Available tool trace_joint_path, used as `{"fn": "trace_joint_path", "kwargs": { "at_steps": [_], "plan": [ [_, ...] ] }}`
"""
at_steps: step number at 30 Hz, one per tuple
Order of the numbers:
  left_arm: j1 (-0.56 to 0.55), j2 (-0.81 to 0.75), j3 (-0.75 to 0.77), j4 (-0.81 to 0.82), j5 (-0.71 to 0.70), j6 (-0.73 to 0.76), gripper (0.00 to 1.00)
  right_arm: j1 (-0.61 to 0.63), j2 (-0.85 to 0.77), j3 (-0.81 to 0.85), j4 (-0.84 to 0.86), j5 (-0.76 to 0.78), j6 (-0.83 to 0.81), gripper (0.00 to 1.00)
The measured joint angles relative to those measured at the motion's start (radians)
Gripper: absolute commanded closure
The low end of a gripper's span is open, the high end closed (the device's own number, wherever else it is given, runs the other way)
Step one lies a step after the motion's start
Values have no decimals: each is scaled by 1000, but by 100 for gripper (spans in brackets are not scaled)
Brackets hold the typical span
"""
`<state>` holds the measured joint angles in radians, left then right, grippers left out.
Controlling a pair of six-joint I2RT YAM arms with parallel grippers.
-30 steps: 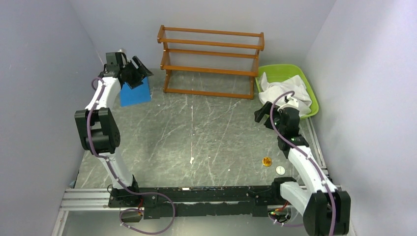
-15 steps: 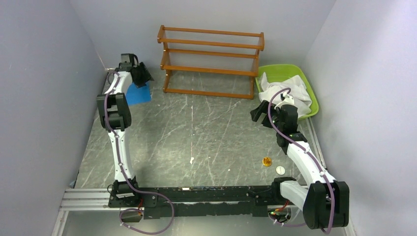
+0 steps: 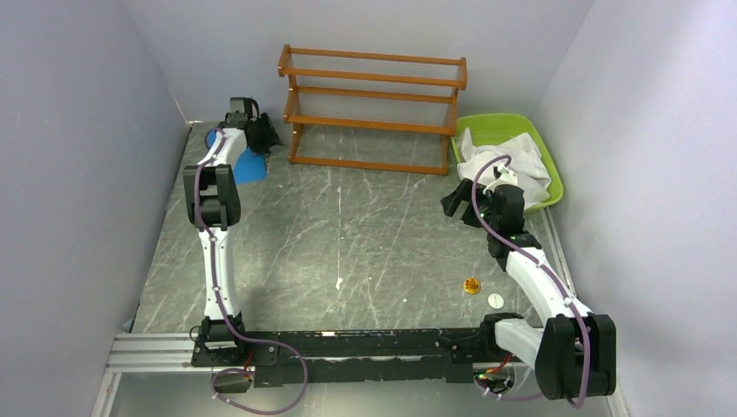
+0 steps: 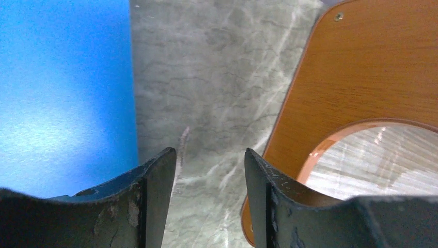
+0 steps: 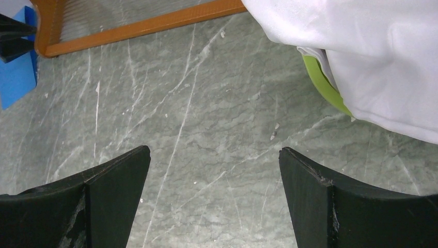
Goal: Pin the brooch onto the clothing
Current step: Adjust the distractor at the corner of the board.
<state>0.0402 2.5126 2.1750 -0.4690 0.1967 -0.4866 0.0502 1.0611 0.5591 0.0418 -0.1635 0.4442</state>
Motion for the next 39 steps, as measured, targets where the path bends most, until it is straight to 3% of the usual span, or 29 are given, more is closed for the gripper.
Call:
{"fn": "trace_joint_path", "kwargs": {
  "at_steps": [10,19,28,33,39],
  "plan": [
    [10,-18,-30,4,-131,-5,35,0,13,15,-33,-12,-21,0],
    [109,-89,-130,-19,-167,-30,30,-14,241,259,-48,-39,-23,1],
    [123,-207,-293,-10,19,-35,27,-98,521,498,41,-164,32,15],
    [105,-363,-407,-12,131,-56,25,-111,642,576,108,-253,80,23],
    [103,-640,-575,23,192,-58,21,-109,722,684,125,-313,106,19]
  ]
}}
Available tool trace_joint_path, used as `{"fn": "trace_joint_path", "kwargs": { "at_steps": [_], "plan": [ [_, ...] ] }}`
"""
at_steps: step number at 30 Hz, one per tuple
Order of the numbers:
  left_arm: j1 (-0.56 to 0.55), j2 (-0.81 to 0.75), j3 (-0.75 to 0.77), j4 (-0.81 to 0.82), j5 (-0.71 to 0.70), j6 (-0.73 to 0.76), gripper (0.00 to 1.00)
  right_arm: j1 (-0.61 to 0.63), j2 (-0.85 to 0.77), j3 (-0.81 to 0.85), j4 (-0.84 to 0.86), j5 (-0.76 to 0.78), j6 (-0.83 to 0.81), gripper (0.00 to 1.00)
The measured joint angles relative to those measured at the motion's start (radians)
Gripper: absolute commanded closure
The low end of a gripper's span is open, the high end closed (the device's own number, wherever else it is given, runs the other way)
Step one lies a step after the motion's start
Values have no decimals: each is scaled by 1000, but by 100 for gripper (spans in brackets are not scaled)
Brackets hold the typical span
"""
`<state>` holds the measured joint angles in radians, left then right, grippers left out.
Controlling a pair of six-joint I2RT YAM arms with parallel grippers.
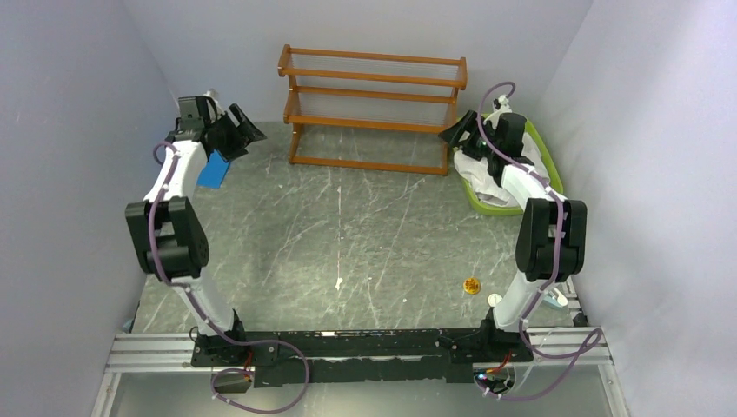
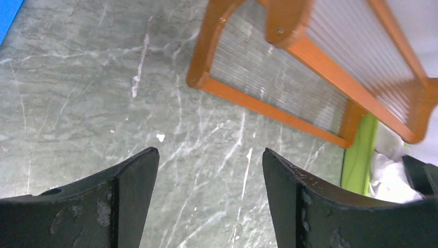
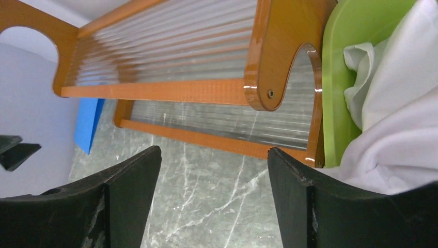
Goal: Pin the brooch onto the clothing
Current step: Adjust the distractor at the corner of the board, then move the distractor to the center of the board.
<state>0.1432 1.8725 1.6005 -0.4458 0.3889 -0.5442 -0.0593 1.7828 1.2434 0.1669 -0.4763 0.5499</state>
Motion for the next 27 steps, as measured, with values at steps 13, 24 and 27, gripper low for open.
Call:
{"fn": "trace_joint_path", "kwargs": {
  "at_steps": [13,24,27],
  "plan": [
    [2,-149,-108,40,-8,6,19,4,-247,-66,52,28,-7,17],
    [2,-150,-117,35,-17,11,20,4,73,216,17,43,-15,26],
    [2,-155,-117,33,-21,17,20,3,148,250,-18,45,-17,29]
  ]
}}
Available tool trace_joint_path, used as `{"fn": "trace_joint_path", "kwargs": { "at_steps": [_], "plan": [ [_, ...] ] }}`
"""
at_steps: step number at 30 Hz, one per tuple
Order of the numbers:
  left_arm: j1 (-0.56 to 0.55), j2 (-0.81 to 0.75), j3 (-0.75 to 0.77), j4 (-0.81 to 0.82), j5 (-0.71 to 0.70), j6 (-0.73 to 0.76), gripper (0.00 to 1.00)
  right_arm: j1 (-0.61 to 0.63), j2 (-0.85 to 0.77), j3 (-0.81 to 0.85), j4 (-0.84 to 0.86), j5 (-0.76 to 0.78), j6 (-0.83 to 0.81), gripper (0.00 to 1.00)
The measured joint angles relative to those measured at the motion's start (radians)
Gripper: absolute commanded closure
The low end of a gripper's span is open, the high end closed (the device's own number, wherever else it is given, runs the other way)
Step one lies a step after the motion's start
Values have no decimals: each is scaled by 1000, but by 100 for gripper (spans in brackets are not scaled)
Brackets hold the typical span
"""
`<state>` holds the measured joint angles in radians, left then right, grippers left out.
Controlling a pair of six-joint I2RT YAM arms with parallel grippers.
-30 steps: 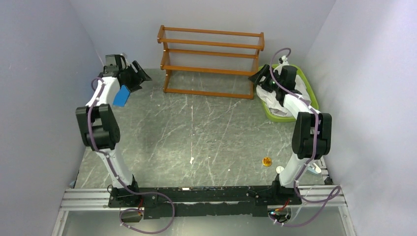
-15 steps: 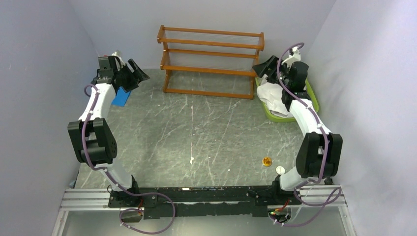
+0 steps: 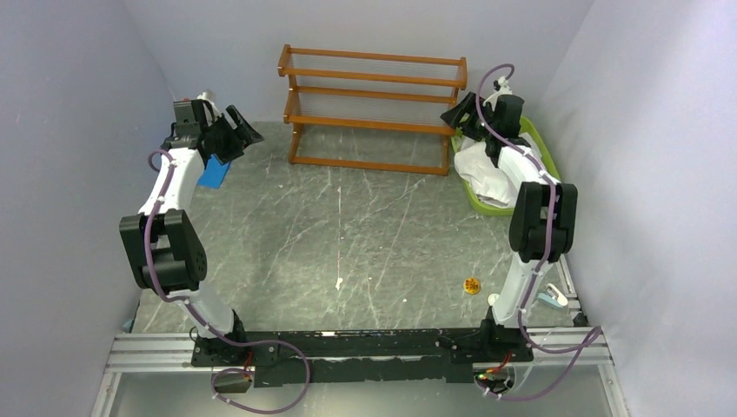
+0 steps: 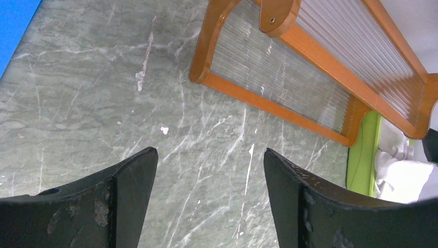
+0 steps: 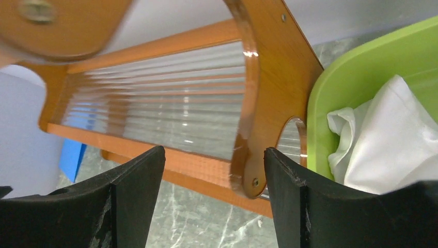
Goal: Pin the brooch onto the clothing
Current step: Move the distractor to the center of the board.
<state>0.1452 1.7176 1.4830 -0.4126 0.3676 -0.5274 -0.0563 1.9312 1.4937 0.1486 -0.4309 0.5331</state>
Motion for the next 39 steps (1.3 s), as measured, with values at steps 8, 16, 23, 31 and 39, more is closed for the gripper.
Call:
{"fn": "trace_joint_path", "kwargs": {
  "at_steps": [8,16,23,31,39],
  "plan": [
    [0,-2,0,-4,-2,11,20,-6,145,141,-45,-44,-17,49],
    [0,-2,0,-13,-3,12,21,-14,299,386,-127,-141,-55,48],
    [0,-27,0,-18,-22,16,21,32,381,537,-217,-192,-123,43],
    [0,-90,-8,-11,-41,19,21,124,452,627,-214,-253,-129,39],
    [0,-122,-15,-11,-64,31,20,196,504,662,-140,-288,-40,35]
  ]
}}
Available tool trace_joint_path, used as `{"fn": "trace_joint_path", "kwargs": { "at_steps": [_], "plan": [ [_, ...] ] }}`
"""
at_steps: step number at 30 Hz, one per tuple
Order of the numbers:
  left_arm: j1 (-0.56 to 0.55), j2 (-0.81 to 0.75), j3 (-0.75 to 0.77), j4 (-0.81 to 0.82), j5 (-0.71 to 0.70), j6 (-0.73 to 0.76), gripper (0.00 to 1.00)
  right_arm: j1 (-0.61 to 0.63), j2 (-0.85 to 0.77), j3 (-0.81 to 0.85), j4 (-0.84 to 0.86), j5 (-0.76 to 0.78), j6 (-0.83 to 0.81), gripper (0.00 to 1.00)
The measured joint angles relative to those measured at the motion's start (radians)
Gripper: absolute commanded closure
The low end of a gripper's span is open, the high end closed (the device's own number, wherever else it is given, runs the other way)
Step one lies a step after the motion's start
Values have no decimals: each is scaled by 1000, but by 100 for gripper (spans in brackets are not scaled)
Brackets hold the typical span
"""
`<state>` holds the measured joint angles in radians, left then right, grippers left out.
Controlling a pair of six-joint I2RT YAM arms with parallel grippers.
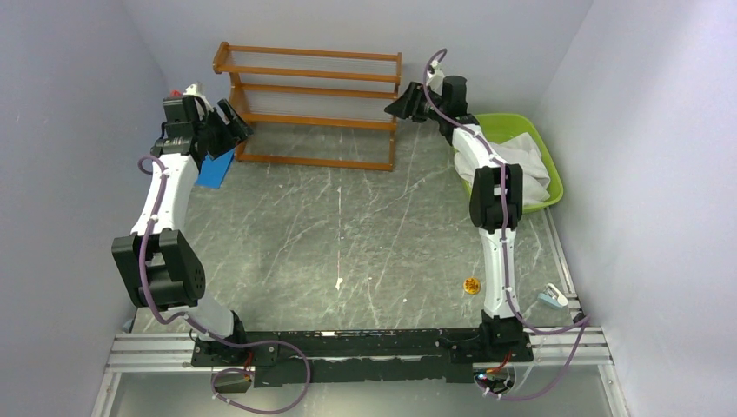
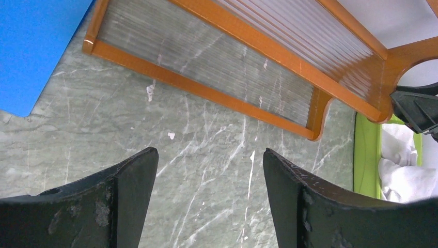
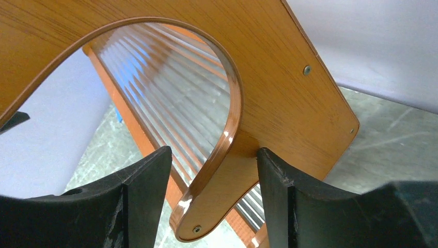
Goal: Pin the brooch onto the clothing
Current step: Move the distractor to the center of the board.
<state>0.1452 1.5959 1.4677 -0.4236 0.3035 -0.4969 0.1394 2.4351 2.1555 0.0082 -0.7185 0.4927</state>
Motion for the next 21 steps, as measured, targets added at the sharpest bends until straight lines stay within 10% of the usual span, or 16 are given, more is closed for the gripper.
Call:
{"fn": "trace_joint_path", "kwargs": {
  "at_steps": [9,21],
  "plan": [
    [6,0,-2,0,-13,6,21,5,22,-28,88,-13,86,19],
    [18,0,-8,1,-13,6,21,14,-227,-416,177,27,124,24]
  ]
}}
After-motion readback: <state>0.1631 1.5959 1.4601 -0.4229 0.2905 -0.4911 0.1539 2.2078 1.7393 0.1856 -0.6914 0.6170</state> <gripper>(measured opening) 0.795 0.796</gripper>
